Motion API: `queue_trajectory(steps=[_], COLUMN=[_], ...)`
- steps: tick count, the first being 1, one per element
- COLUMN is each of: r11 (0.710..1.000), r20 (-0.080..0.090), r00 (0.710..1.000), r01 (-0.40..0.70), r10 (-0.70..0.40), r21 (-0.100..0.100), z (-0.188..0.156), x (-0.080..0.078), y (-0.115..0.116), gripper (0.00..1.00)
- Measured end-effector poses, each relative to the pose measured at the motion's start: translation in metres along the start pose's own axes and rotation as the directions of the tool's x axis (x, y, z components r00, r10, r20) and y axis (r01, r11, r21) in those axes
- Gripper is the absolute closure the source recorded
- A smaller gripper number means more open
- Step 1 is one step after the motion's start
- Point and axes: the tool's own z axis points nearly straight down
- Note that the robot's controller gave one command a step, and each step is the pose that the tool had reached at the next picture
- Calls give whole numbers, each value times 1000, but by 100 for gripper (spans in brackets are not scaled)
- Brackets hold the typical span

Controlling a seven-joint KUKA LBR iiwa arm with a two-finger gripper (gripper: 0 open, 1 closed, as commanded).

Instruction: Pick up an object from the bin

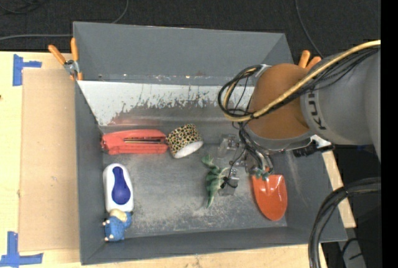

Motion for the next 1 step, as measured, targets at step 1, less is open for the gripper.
queue_trajectory(steps=[1], r11=[998], r20=[-9], r00=[998], r01=[-59], r10=[59], r21=[1], z=[14], x=[-1], y=[-1], gripper=[0])
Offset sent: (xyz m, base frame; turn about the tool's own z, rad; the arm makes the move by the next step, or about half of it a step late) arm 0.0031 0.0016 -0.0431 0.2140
